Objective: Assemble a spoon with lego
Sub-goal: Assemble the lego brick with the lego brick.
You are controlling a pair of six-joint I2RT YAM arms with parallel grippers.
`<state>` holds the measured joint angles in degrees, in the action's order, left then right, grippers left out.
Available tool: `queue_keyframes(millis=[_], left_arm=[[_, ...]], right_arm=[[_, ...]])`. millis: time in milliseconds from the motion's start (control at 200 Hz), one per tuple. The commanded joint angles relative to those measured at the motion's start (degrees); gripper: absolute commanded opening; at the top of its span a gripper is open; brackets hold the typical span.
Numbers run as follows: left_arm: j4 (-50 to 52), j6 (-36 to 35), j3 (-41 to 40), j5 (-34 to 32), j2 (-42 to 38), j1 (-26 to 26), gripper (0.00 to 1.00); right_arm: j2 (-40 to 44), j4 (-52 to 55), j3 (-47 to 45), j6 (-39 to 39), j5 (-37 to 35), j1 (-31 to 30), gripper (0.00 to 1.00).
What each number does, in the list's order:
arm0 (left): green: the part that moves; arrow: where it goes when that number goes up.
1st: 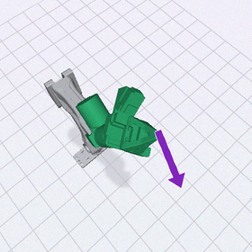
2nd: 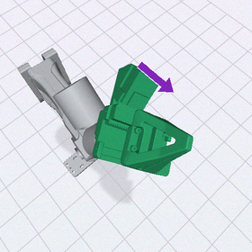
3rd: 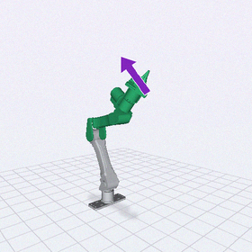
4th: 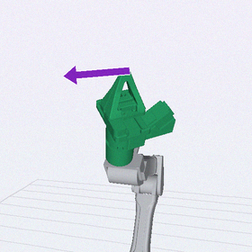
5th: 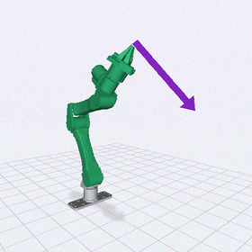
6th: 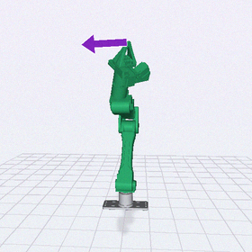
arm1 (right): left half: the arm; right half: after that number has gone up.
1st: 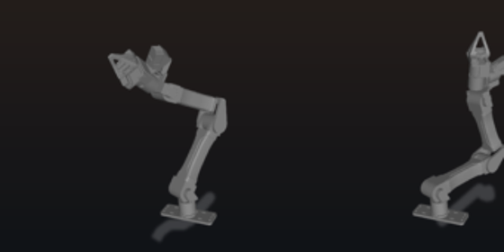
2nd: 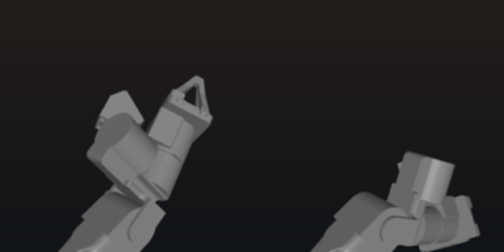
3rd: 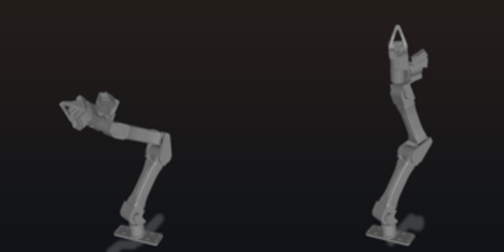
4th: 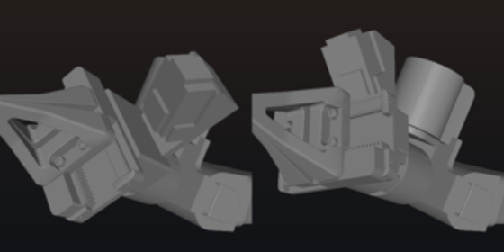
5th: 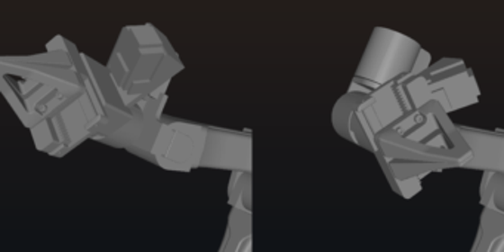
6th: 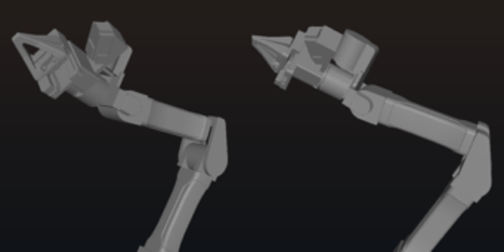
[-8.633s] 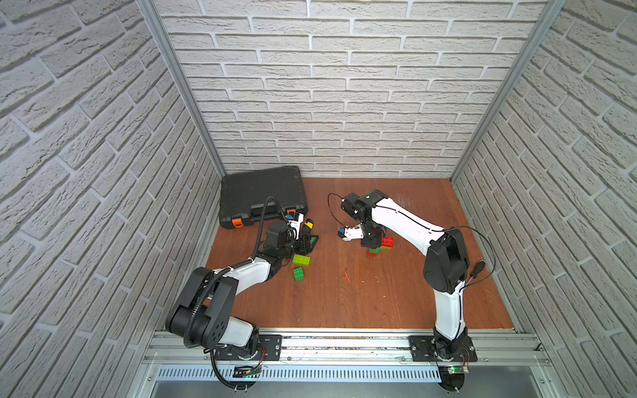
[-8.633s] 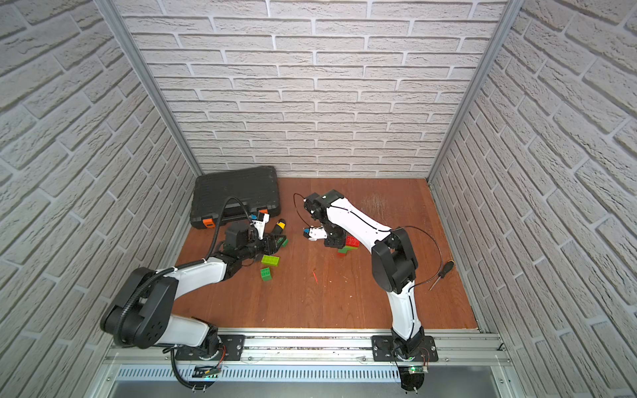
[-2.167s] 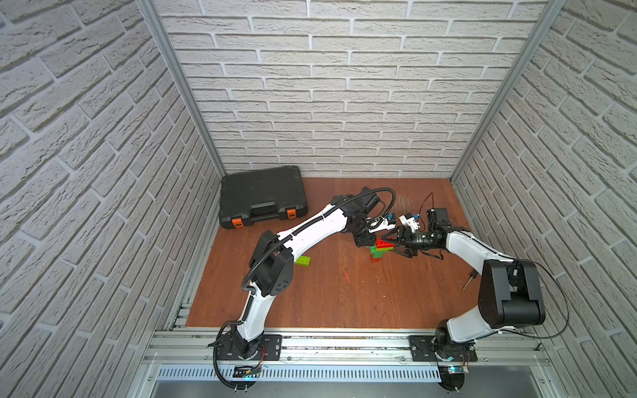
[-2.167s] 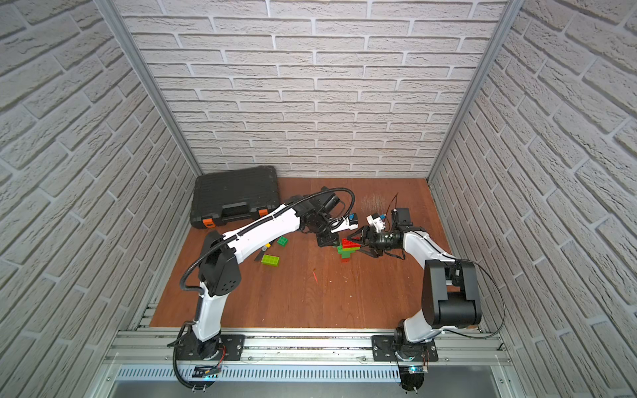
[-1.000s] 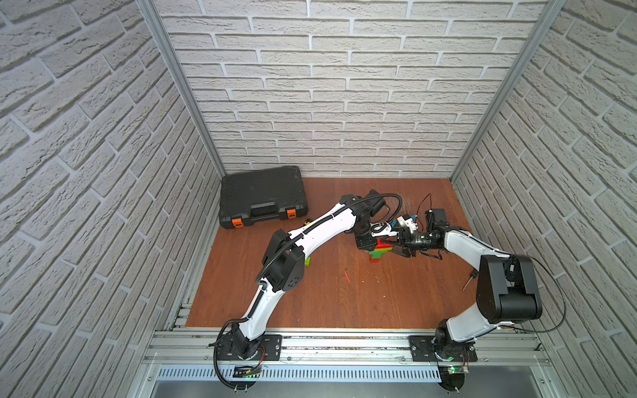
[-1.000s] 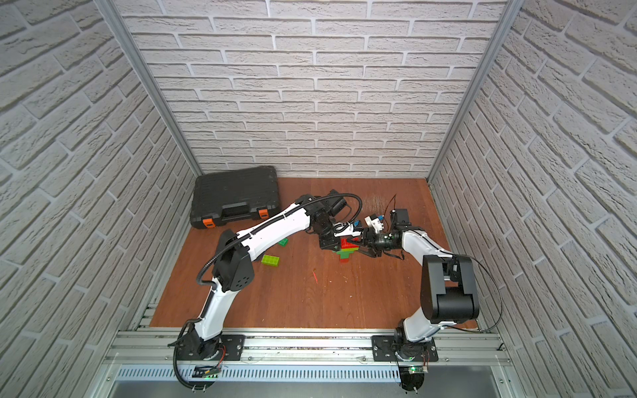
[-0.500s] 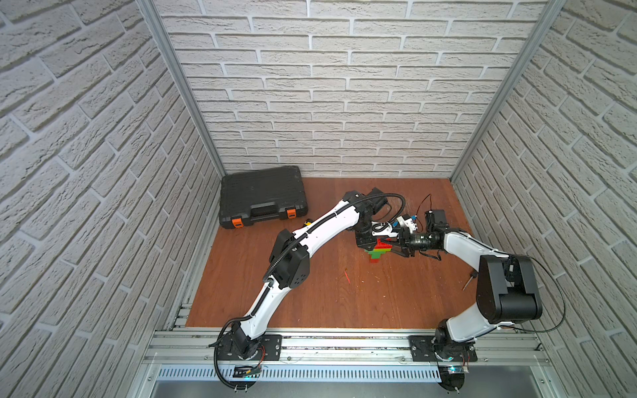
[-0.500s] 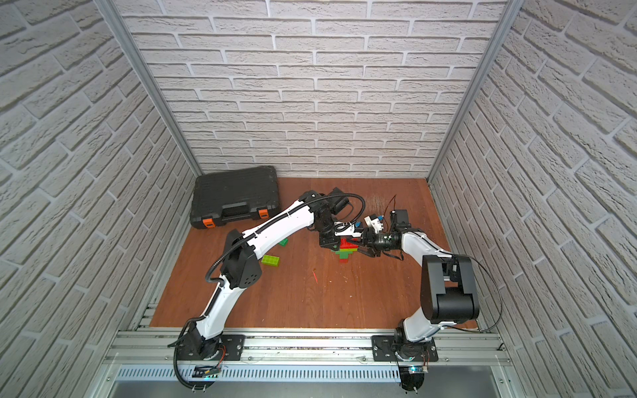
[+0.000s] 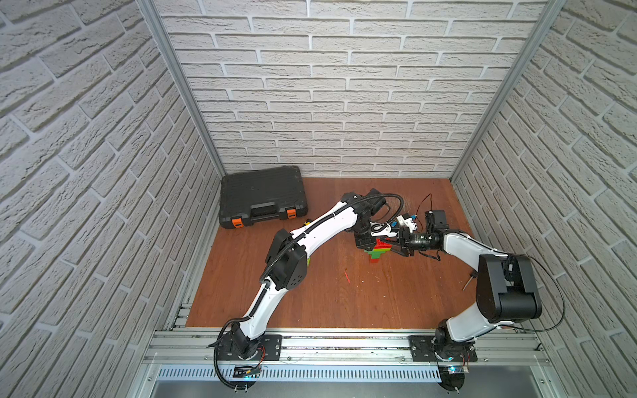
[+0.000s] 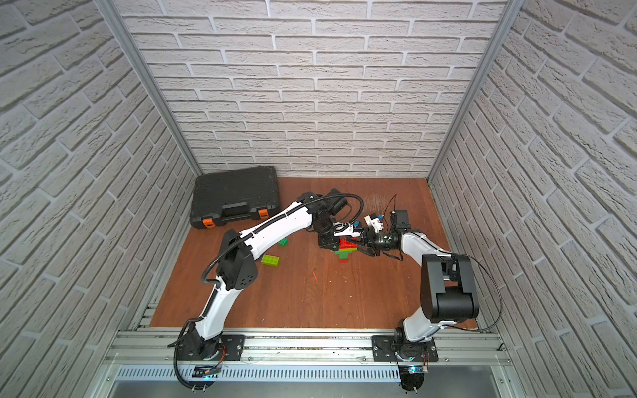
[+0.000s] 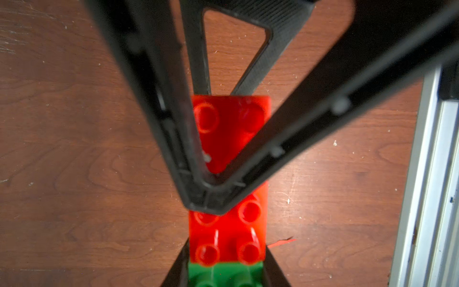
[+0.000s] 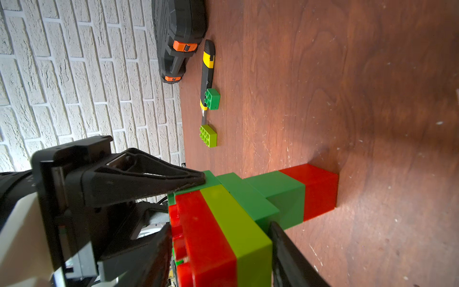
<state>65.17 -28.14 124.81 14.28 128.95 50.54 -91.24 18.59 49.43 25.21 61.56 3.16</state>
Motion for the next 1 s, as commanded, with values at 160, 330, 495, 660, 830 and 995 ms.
queue_keyframes(millis=[160,330,495,660,830,995], left_arm=[[-7.4,1.2,-3.29,6.15,1.46,1.53,0.18],[-8.31,1.07,-3.76,4.06,0.85,1.49,0.21],[-8.52,1.16,-3.82,1.8,0.5,1.62,0.26],[-8.98,1.76,-3.18,0.92,0.18,1.66,0.35],[-9.09,2.04,-2.49,0.15,-0.08,1.62,0.42],[-8.5,1.86,-2.43,-0.31,-0.12,1.6,0.5]], right_arm=[[-3.84,3.57,-2.93,-0.78,-7.44,-2.18,0.59],[-3.78,4.08,-2.83,-0.71,-8.28,-2.12,0.59],[-2.57,5.63,-2.27,-1.34,-8.43,-2.19,0.61],[-1.85,6.59,-1.38,-1.48,-8.64,-2.19,0.62],[-1.84,6.81,-1.11,-1.57,-8.5,-2.19,0.63],[-1.48,7.13,-0.86,-1.57,-8.61,-2.17,0.65]])
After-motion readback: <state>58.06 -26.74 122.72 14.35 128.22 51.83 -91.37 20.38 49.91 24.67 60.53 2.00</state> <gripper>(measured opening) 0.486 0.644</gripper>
